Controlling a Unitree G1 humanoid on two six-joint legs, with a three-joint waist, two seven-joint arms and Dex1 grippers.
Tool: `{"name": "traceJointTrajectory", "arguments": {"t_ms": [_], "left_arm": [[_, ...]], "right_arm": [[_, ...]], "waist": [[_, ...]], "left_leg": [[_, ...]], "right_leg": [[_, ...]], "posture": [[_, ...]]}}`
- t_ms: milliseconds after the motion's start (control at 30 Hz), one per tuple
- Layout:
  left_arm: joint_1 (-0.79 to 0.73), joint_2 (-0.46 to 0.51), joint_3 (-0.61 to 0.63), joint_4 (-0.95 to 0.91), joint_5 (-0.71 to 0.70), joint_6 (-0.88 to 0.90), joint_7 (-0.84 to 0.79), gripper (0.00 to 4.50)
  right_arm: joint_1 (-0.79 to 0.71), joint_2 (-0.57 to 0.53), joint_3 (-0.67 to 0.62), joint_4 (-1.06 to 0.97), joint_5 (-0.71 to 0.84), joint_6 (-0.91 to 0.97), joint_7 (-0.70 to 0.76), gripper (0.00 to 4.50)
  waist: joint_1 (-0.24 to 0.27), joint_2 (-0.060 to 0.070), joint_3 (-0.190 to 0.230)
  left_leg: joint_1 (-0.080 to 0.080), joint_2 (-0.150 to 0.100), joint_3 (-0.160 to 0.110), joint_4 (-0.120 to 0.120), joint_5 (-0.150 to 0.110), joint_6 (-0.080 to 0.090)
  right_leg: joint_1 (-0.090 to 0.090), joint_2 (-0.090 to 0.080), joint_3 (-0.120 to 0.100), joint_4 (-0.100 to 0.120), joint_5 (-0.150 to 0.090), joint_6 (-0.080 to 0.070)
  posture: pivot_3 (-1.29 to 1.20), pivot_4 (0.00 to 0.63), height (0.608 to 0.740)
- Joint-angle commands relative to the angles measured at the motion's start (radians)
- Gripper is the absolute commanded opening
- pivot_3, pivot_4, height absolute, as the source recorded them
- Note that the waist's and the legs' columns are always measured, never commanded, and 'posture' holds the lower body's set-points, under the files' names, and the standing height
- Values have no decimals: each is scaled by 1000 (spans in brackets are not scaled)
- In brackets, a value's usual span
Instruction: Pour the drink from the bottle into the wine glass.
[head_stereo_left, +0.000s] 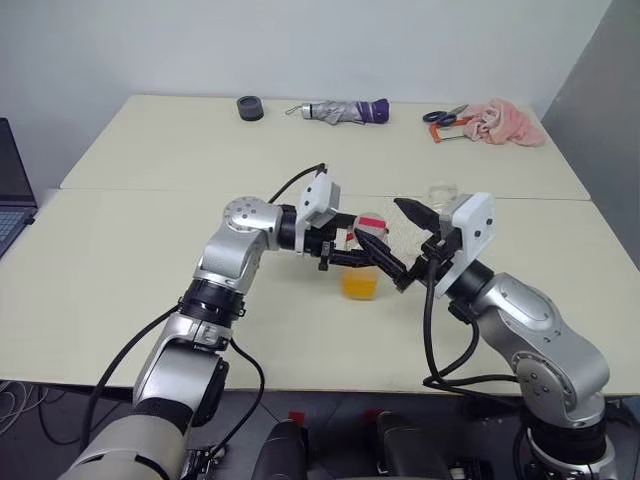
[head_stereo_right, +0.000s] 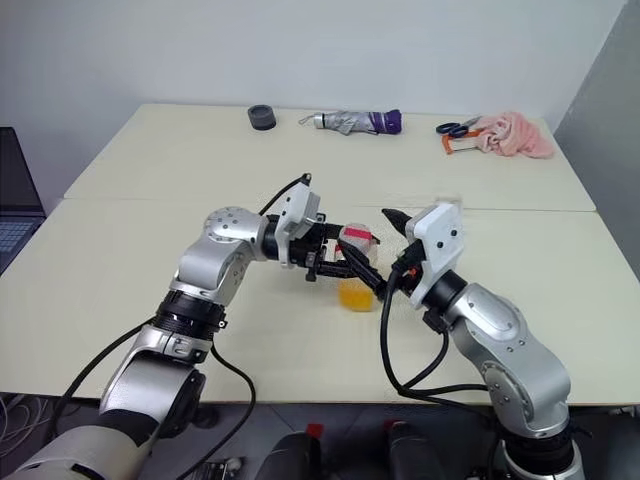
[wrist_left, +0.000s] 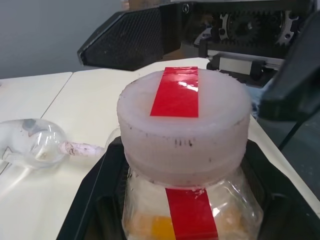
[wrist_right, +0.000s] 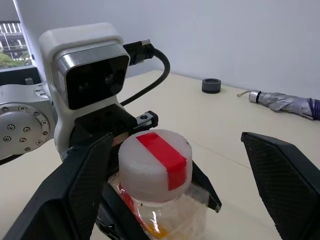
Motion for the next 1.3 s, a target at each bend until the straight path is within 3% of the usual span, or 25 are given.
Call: {"name": "traceJointTrajectory", "arguments": {"t_ms": [33, 267, 367, 533, 567, 733, 900, 967, 1167, 1300], "left_arm": [[-31, -6, 8, -14, -7, -21, -6, 2184], [-31, -7, 8, -13, -4, -21, -12, 2184], [-30, -6, 8, -13, -2, -21, -12, 2184], [-26, -3, 9, -19, -4, -16, -12, 2184], [-23, -2, 9, -22, -4, -15, -12, 2184], [-20, 6, 8, -36, -9, -4, -24, 2184], [-29, 18, 7, -49, -18, 6, -60, 2184], [-32, 22, 6, -57, -21, 11, -69, 2184], [-26, 22, 4, -82, -22, 22, -63, 2184], [-17, 29, 6, -92, -21, 28, -55, 2184]], "right_arm": [[-14, 11, 24, -28, -14, -9, -16, 4372], [-21, 34, 37, 18, -53, -43, -30, 4372], [-19, 39, 36, 27, -55, -50, -25, 3818], [-13, 42, 40, 38, -46, -64, 2, 2024], [-11, 41, 41, 41, -40, -67, 14, 1880], [-32, -19, 58, 99, 26, -118, 207, 1884], [-235, -234, 82, 338, 101, -149, 678, 1884], [-347, -273, 92, 477, 114, -141, 811, 1884], [-469, -254, 93, 692, 70, -184, 904, 1884], [-447, -270, 53, 650, 89, -162, 893, 3138]], "waist": [[-1, 0, 0], [-1, 0, 0], [-1, 0, 0], [-1, 0, 0], [-1, 0, 0], [-1, 0, 0], [-2, 1, 0], [-4, 1, 1], [-7, 1, 1], [-3, 1, 1]], "left_leg": [[0, 0, 0, 0, 0, 0], [0, 0, 0, 0, 0, 0], [0, 0, 0, 0, 0, 0], [0, 0, 0, 0, 0, 0], [0, 0, 0, 0, 0, 0], [0, 0, 0, 0, 0, 0], [1, 0, 1, 1, 0, 0], [1, 0, 0, 0, 0, 0], [0, 1, -1, -1, 0, 1], [-1, 0, -1, -1, 0, 0]], "right_leg": [[0, 0, 0, 0, 0, 0], [0, 0, 0, 0, 0, 0], [0, 0, 0, 0, 0, 0], [0, 0, 0, 0, 0, 0], [0, 0, 0, 0, 0, 0], [0, 0, 0, 0, 0, 0], [0, 0, 0, 0, 0, 0], [0, 1, 0, 0, 0, 0], [0, 1, -2, 0, 0, -1], [0, -2, -2, -1, 0, -1]], "posture": [[0, 150, 740], [0, 150, 740], [0, 150, 740], [0, 150, 740], [0, 150, 740], [0, 150, 740], [0, 150, 740], [0, 150, 740], [0, 150, 740], [0, 150, 740]]}}
